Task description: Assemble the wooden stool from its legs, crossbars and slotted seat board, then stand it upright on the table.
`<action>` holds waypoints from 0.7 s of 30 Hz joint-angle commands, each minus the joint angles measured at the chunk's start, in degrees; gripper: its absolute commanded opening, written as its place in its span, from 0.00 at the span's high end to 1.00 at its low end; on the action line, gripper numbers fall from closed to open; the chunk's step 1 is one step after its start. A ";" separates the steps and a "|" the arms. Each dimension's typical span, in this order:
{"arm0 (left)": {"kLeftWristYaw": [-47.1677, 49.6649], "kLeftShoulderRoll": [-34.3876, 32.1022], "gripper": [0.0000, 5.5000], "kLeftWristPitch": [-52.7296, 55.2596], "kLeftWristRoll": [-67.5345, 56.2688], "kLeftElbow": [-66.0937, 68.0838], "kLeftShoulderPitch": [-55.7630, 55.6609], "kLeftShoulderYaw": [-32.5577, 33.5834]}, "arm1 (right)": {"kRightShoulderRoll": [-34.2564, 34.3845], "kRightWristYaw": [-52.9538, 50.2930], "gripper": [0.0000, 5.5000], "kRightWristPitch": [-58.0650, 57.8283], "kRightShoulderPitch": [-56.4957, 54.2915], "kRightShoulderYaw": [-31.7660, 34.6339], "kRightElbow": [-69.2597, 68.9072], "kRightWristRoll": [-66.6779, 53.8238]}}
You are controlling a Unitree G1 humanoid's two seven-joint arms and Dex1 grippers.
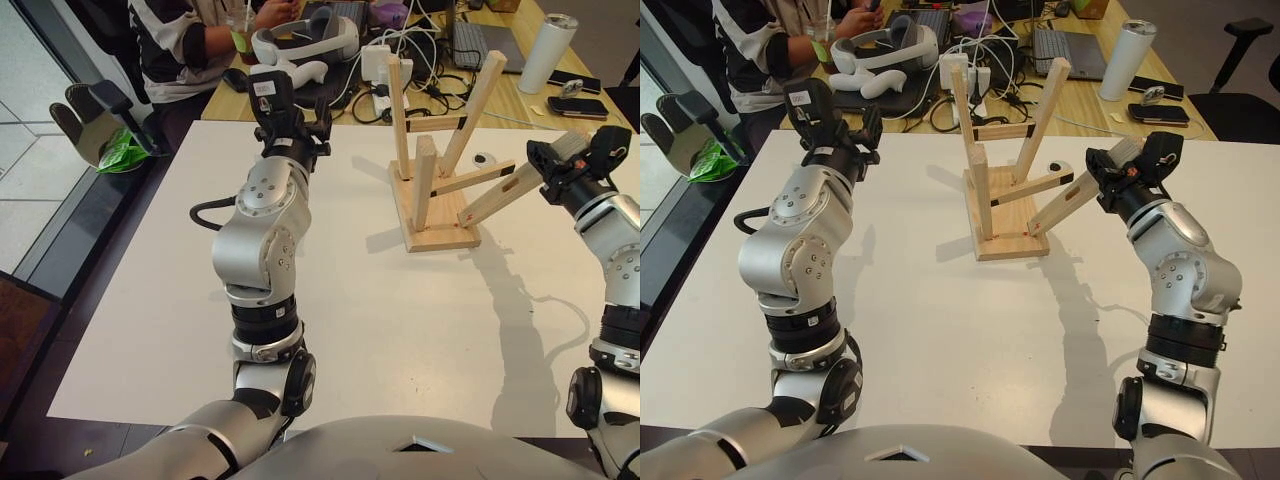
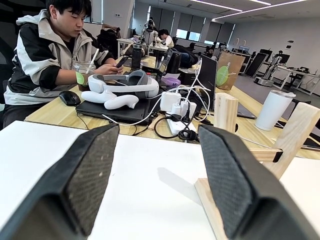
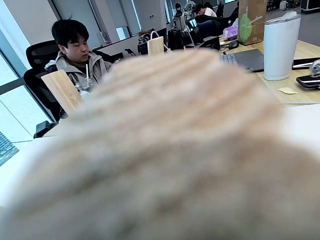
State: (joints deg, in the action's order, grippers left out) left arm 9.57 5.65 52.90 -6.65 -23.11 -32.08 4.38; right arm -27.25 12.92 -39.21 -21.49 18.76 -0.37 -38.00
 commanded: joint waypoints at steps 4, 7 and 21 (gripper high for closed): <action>0.40 0.31 0.47 0.53 0.39 -0.03 0.04 -0.49 | 1.15 1.27 0.82 -3.85 -0.22 6.38 4.65 -5.16; 0.60 0.62 0.47 0.00 0.51 0.41 0.00 -0.72 | -0.36 6.17 0.82 -5.29 -1.70 6.77 6.96 -6.87; 1.64 1.74 0.47 -1.26 1.12 0.50 1.04 -0.70 | -6.71 26.37 0.82 -1.44 -16.78 -6.52 14.07 2.75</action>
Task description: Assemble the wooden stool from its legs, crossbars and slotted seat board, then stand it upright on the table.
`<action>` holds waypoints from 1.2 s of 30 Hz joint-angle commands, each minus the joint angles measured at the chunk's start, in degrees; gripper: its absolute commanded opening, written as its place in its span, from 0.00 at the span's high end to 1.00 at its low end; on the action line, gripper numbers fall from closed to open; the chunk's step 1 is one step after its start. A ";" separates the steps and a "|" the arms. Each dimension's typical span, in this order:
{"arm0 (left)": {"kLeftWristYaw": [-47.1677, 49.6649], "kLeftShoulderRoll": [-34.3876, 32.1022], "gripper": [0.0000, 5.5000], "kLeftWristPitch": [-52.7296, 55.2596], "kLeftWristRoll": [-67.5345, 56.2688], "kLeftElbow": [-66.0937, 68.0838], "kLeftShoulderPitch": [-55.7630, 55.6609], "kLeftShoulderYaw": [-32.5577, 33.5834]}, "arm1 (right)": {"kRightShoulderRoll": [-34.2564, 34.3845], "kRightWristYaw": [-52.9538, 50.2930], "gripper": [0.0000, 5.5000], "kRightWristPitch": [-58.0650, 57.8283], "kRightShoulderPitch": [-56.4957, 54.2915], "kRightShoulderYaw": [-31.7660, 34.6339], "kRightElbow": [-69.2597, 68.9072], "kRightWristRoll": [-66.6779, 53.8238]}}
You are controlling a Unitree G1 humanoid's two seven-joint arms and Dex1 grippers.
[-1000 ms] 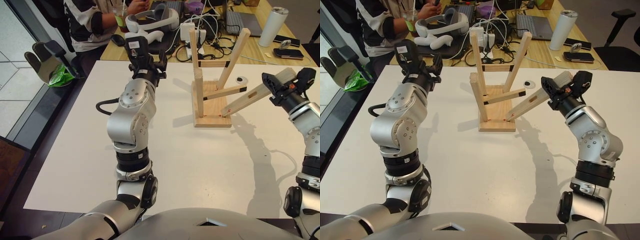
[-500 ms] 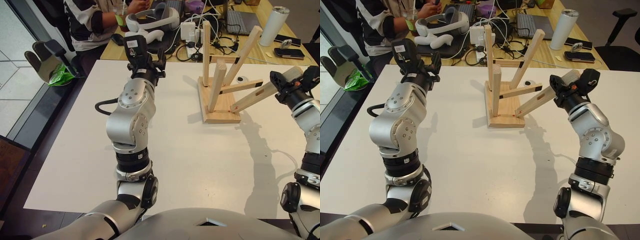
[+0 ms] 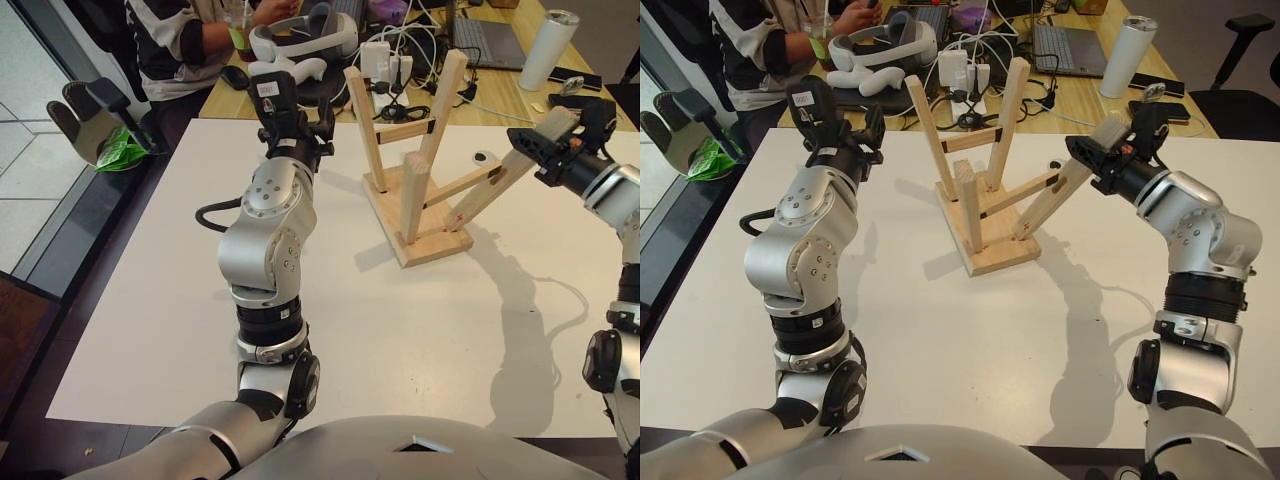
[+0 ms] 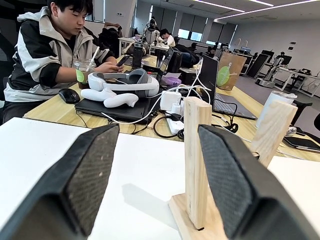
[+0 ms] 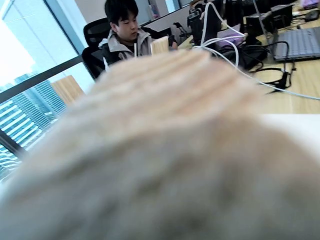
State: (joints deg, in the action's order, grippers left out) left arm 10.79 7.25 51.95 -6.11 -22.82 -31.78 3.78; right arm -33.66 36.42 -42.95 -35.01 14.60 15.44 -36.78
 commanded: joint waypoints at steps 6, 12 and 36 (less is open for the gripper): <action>0.65 -0.02 0.47 -0.35 0.60 0.25 0.69 0.12 | 0.35 4.46 0.82 3.59 -1.90 -4.30 -5.29 3.16; 0.74 -0.30 0.47 -0.05 0.70 -0.44 1.21 0.35 | 1.36 -0.86 0.82 3.63 -0.98 -0.76 -4.75 3.63; 0.36 -0.15 0.47 0.06 0.81 -0.43 0.98 -0.19 | 3.27 -7.19 0.82 -2.85 11.85 4.96 -13.60 -0.15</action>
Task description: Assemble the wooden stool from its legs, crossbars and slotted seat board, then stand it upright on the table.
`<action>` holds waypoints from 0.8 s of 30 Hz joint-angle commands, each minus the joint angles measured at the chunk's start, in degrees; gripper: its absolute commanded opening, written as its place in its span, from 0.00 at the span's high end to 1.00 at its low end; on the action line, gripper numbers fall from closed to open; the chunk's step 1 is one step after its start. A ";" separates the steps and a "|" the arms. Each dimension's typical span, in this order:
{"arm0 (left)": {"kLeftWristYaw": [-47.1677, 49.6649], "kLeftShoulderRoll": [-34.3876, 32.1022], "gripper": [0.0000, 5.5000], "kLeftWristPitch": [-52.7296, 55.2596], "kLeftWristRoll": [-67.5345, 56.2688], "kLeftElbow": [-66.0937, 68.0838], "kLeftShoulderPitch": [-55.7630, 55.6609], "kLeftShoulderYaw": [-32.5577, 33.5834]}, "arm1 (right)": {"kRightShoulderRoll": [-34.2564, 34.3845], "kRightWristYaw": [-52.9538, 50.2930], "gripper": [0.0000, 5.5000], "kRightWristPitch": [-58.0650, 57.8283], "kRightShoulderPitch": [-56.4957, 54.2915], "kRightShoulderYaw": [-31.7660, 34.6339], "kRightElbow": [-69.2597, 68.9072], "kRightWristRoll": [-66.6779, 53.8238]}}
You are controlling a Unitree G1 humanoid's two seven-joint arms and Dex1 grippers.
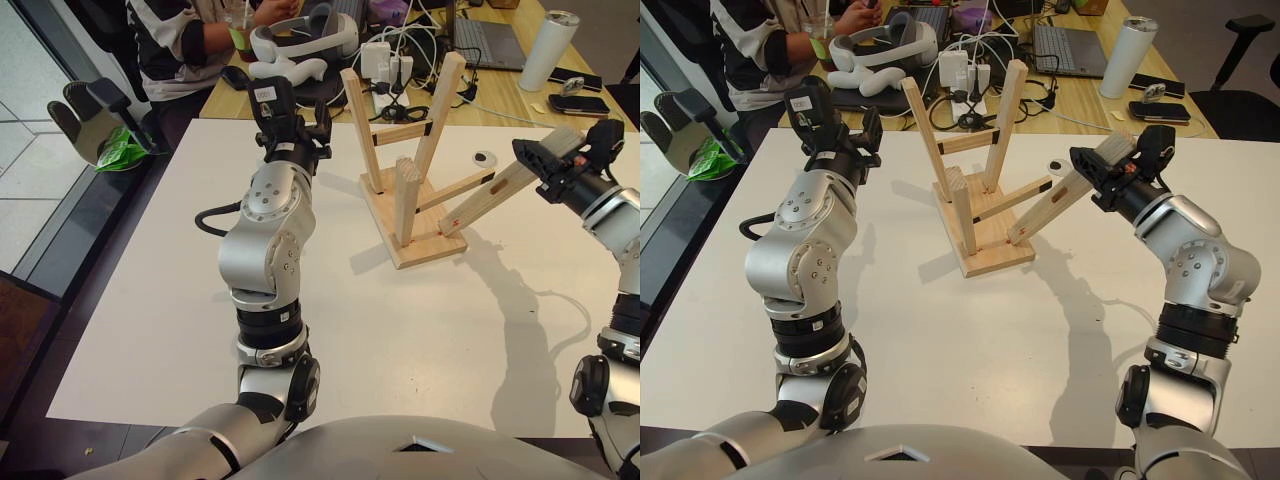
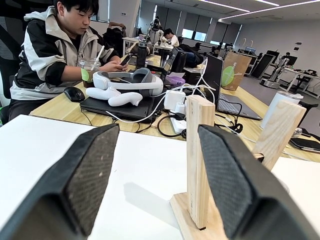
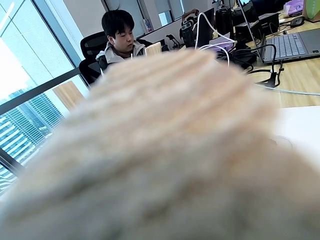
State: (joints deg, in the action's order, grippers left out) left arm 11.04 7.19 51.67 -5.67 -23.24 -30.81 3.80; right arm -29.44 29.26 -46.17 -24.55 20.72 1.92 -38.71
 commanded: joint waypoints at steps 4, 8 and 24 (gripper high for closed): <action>0.18 -0.17 0.47 0.44 0.37 -0.05 -0.10 0.01 | -1.51 0.08 0.82 1.43 -0.11 -1.44 2.19 2.27; 0.24 -0.17 0.47 0.58 0.36 -0.18 -0.01 0.12 | -1.98 0.25 0.82 2.14 -0.75 -1.58 3.98 2.73; 0.31 -0.06 0.47 0.91 0.42 -0.12 -0.04 0.02 | 0.45 -0.24 0.82 1.59 -1.00 -5.02 3.84 3.34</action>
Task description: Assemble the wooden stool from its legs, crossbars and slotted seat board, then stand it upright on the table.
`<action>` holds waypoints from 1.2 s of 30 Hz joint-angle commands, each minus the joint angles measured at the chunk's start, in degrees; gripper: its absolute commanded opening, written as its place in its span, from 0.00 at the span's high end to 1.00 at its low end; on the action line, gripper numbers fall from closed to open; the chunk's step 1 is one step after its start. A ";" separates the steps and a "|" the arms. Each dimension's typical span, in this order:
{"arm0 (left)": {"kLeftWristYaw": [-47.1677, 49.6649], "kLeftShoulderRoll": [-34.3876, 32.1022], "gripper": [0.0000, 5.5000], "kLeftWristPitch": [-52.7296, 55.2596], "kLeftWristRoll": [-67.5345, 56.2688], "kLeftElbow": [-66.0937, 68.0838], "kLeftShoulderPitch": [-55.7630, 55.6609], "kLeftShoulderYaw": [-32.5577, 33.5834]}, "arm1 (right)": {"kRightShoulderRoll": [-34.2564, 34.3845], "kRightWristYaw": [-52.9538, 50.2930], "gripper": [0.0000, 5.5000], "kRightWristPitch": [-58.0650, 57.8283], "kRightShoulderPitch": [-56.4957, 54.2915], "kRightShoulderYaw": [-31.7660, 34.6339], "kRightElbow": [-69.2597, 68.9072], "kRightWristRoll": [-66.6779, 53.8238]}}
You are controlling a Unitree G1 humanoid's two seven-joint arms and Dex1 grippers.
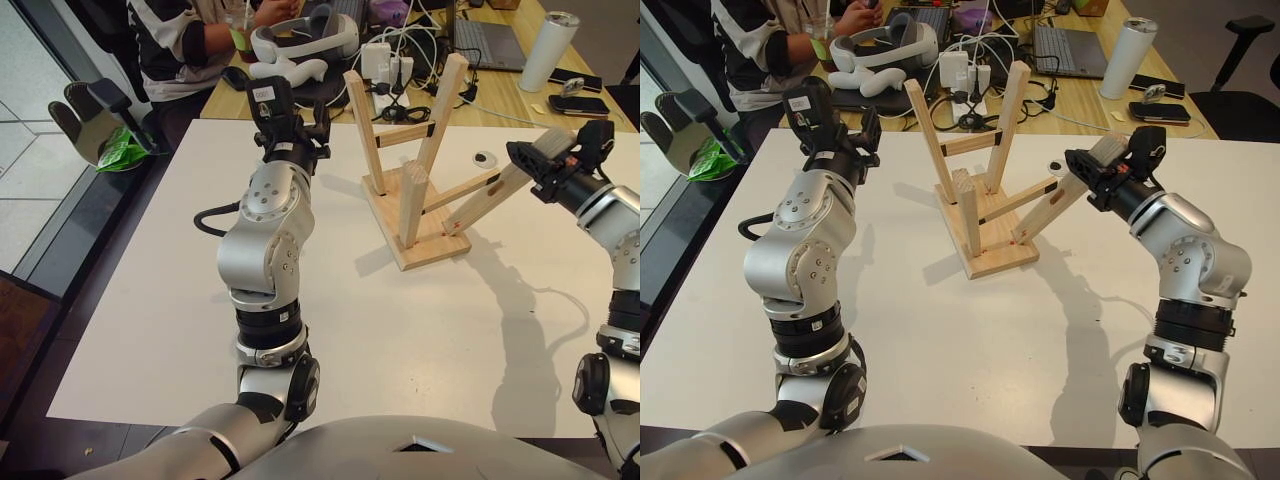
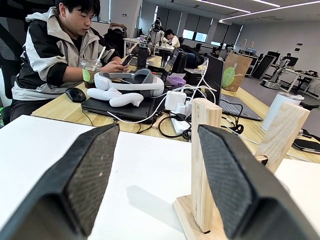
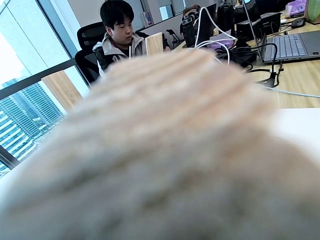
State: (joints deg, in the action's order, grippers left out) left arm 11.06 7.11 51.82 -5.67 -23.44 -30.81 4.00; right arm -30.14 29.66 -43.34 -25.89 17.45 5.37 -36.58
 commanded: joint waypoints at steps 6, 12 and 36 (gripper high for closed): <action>0.52 0.29 0.47 1.00 0.44 -0.41 0.30 -0.15 | 0.97 -0.14 0.82 0.85 1.07 -4.49 -0.58 3.39; 0.61 0.52 0.47 1.06 0.43 -0.33 0.19 -0.14 | 1.91 -0.74 0.82 1.96 2.15 -5.17 -1.45 3.95; 0.55 0.63 0.47 0.64 0.52 -0.13 0.07 -0.34 | 3.09 -1.22 0.48 1.21 -1.72 -2.99 -4.61 2.11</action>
State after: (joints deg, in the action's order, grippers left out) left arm 11.17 7.79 52.15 -5.63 -23.51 -30.80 3.43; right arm -25.80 28.00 -41.71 -28.31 15.25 2.19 -35.04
